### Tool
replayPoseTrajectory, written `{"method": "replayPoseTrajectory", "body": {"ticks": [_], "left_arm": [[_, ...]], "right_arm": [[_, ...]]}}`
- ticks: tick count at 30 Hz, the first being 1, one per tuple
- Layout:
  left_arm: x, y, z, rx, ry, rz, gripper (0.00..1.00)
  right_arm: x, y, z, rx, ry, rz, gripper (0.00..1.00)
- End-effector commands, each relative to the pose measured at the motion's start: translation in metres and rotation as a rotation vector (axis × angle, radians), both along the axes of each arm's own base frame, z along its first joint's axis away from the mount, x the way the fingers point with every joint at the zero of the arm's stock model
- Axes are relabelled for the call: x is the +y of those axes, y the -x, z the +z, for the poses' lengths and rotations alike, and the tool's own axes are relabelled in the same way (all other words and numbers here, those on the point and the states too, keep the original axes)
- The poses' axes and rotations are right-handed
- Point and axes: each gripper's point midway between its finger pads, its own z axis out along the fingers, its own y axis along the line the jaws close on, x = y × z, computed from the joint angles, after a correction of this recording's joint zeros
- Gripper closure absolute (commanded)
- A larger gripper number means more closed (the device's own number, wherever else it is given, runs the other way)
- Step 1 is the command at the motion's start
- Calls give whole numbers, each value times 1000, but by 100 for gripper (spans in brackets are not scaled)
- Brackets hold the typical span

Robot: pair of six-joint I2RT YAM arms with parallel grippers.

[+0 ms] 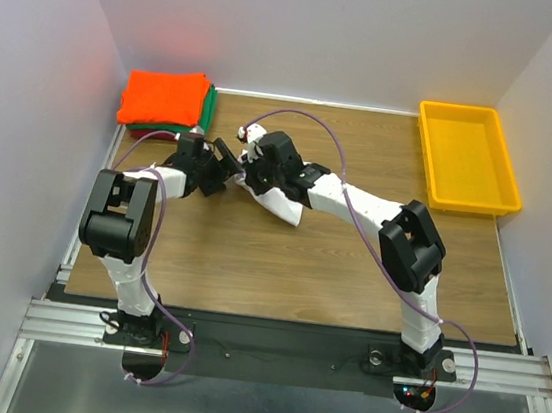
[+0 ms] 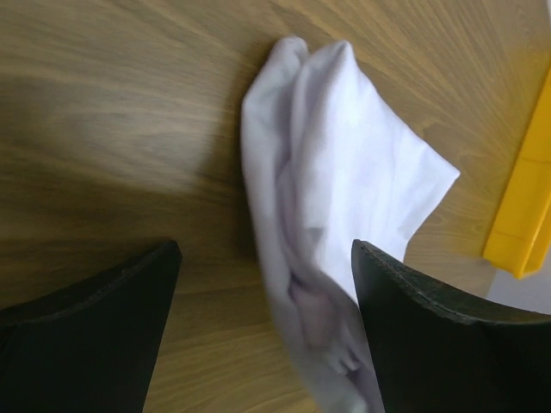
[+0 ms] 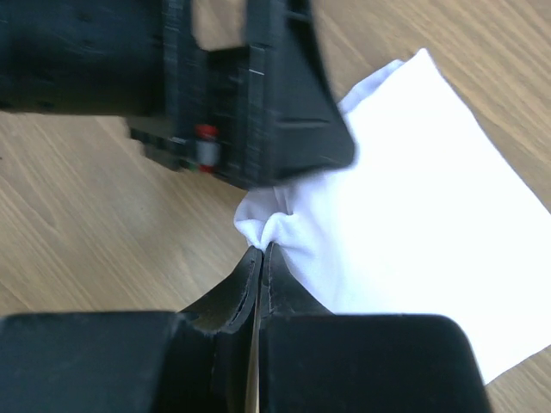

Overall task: Fold and stack the t-shirts
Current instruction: Neatly place the folded tshirt to the corner

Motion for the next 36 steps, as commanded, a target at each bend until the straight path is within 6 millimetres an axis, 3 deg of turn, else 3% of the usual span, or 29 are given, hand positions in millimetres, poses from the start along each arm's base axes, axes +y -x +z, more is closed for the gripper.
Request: {"method": "replayPoseTrajectory", "body": {"ticks": [1, 5, 11, 19, 23, 29, 33, 36], "left_arm": [[19, 25, 4, 32, -50, -19, 2], [3, 39, 16, 13, 35, -73, 2], [-12, 31, 27, -14, 104, -76, 2], [-18, 22, 15, 19, 161, -52, 2], [-33, 26, 8, 40, 193, -79, 2], [-47, 30, -4, 80, 216, -91, 2], [-44, 21, -4, 62, 192, -60, 2], [-43, 10, -1, 45, 182, -47, 11]], "right_arm": [[-2, -10, 40, -85, -70, -19, 99], [1, -8, 36, -72, -74, 1, 99], [7, 3, 23, -19, -84, 50, 99], [5, 20, 5, 54, -89, 77, 99], [9, 26, 2, 86, -109, 89, 99], [17, 16, 19, 56, -144, 72, 99], [20, 15, 32, 42, -166, 84, 100], [22, 20, 30, 66, -177, 94, 99]]}}
